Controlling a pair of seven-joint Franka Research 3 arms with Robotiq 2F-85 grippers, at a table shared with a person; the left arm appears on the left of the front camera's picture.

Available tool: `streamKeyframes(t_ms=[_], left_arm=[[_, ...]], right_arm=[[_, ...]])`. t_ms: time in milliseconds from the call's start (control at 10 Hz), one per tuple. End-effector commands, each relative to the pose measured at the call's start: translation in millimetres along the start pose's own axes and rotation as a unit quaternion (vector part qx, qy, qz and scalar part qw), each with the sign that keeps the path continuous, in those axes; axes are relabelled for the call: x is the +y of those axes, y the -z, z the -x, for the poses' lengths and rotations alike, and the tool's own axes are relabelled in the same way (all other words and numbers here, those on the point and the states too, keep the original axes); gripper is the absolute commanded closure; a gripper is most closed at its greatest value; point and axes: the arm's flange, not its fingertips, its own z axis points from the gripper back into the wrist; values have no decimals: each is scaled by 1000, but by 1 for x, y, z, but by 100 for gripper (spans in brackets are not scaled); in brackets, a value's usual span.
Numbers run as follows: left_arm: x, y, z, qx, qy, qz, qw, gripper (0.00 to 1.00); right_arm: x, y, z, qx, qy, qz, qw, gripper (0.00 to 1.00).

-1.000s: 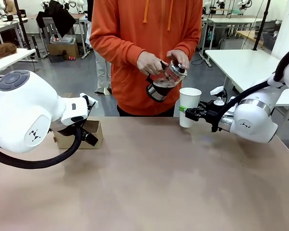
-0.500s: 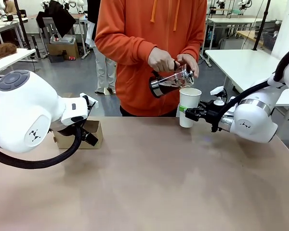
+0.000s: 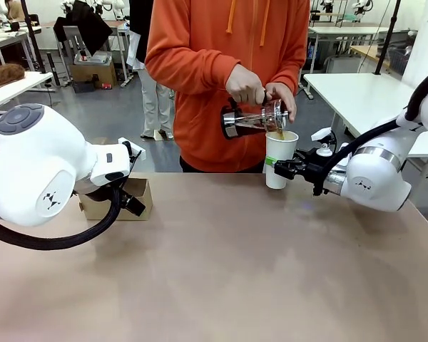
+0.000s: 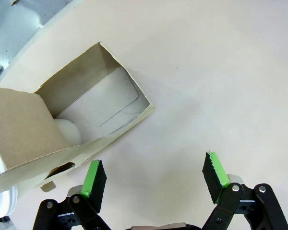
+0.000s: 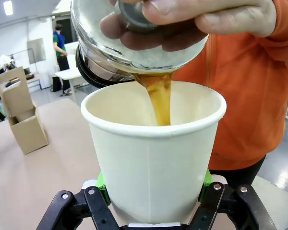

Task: Pour a drink into a cup and package it in a carrier.
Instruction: When a person places the Paper Cup Lid on the 600 ml Paper Cup , lift the 600 ml Paper Cup.

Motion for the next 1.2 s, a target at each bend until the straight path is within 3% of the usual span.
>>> streamKeyframes(t_ms=[0, 1100], left_arm=[[0, 0, 0, -1, 0, 1, 1000, 0], [0, 0, 0, -1, 0, 1, 1000, 0]], right_arm=[[1, 1, -1, -1, -2, 1, 1000, 23], [1, 1, -1, -1, -2, 1, 1000, 23]])
